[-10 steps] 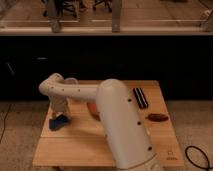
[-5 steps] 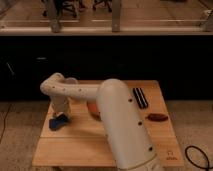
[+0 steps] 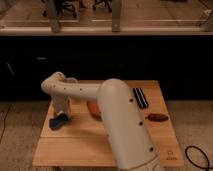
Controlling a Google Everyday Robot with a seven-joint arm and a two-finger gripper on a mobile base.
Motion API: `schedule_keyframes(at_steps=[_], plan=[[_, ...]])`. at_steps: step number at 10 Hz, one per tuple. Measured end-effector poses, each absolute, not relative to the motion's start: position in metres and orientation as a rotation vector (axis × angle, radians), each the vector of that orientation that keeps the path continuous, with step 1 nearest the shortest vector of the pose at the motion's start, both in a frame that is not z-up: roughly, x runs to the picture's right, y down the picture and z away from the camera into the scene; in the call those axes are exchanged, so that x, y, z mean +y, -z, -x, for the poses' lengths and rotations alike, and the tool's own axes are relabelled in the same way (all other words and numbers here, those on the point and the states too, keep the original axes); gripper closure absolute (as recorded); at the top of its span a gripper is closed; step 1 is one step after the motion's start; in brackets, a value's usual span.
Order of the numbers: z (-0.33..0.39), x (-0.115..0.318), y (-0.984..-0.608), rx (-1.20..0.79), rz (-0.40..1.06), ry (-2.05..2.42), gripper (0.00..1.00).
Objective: Place the white sponge in the ceramic bowl
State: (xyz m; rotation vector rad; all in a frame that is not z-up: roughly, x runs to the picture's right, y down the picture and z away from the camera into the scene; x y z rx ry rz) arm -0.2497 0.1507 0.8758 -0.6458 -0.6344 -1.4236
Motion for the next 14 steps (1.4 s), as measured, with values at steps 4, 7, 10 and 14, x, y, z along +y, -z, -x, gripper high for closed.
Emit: schedule_keyframes(at_steps=[4,7,10,14], plan=[[0.246,0.144,-0.876,-0.638,0.640,1.421,0.90],[0.242,0.138,-0.873,-0.643,0.635,1.415,0.91],[0.242,0.145,-0.881,-0.651,0.634,1.414,0.63],[0.242,0.138,-0.878,-0.651,0.618,1.413,0.64]])
